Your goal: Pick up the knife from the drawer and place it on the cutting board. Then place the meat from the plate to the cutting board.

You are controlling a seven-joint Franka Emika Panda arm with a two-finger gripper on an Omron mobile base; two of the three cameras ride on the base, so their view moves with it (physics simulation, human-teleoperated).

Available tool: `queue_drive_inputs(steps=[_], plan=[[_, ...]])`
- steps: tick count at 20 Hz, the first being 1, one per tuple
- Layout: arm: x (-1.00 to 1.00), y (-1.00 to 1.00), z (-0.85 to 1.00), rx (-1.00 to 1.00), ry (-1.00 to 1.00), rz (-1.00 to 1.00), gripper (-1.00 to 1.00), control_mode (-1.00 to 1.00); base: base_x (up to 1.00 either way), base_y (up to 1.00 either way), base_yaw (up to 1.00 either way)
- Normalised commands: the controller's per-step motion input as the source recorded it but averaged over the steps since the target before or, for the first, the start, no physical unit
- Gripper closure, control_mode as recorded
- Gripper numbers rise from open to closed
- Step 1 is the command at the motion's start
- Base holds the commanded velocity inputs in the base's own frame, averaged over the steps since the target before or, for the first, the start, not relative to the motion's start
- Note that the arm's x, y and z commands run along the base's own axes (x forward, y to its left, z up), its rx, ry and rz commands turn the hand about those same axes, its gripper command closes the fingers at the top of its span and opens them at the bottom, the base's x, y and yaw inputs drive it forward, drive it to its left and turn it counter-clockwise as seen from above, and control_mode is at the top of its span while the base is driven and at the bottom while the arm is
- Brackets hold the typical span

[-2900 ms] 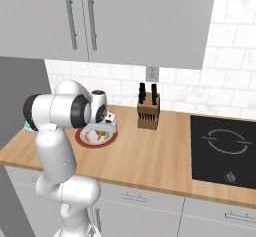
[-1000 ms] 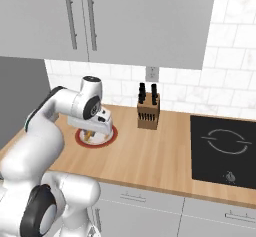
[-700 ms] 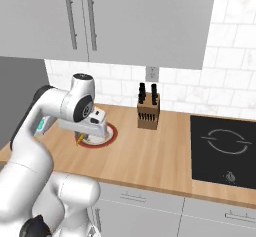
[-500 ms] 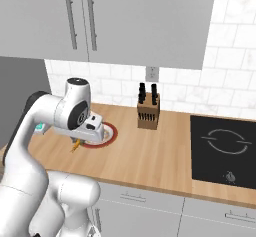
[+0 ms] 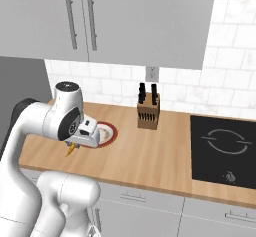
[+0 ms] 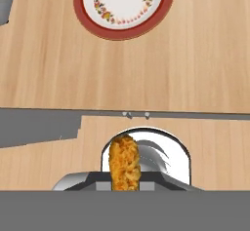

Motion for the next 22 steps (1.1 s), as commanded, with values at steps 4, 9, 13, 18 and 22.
queue_drive_inputs(steps=[4, 9, 13, 18, 22], plan=[[0.0, 0.0, 0.0, 0.0, 0.0, 0.0, 1.0, -1.0, 0.0, 0.0, 0.0], [-0.01, 0.0, 0.0, 0.0, 0.0, 0.0, 1.0, -1.0, 0.0, 0.0, 0.0], [-0.2, 0.0, 0.0, 0.01, 0.0, 0.0, 1.0, 1.0, -0.43, -0.08, -0.01], [0.0, 0.0, 0.0, 0.0, 0.0, 0.0, 1.0, 1.0, -1.0, -0.56, -0.25], [0.0, 0.0, 0.0, 0.0, 0.0, 0.0, 1.0, 1.0, -0.73, -0.49, -0.56]])
